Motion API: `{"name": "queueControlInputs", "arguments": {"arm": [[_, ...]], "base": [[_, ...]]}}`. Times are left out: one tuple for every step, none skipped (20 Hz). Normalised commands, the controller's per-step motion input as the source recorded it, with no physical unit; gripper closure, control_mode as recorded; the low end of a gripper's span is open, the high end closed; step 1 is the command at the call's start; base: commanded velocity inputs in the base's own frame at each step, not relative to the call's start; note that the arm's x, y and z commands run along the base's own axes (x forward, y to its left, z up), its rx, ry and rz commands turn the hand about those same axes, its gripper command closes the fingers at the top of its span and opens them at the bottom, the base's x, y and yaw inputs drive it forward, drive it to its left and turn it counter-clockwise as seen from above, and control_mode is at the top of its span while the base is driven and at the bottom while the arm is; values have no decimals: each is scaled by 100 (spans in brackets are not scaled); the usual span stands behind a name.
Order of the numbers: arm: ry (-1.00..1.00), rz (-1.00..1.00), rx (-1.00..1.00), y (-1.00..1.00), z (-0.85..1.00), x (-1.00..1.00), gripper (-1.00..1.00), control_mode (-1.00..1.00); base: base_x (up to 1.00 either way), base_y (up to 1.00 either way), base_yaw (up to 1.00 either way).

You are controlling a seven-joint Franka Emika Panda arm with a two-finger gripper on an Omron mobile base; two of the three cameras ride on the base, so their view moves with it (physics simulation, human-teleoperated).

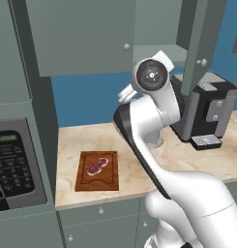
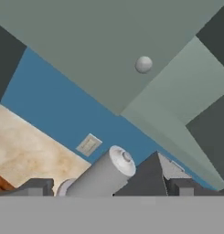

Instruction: Open the cabinet, retrieve the rolling pin, and place it next to the meat on the cutting board to prepare for tenderizing.

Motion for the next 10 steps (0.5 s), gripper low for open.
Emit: {"name": "queueControlInputs", "arguments": {"arm": [[4,-8,-12,-15,-22,63,-100,-100],[4,-9,-12,-19,-21,59,-100,-100],[5,-10,-13,-22,-23,56,-100,-100],[5,-10,-13,-21,-22,57,-100,-100],[4,-11,-12,-27,-20,52,-100,-100],[2,-11,-12,-29,-20,48,-100,-100],[3,-12,-12,-27,-17,49,-100,-100],[4,-14,-12,-27,-15,50,-100,-100],[4,-15,-12,-28,-11,50,-100,-100],[5,-15,-11,-26,-7,49,-100,-100]], "base": [[0,0,0],[0,0,0],[0,0,0],[0,0,0],[0,0,0],[0,0,0],[0,0,0],[0,0,0],[0,0,0],[0,0,0]]}}
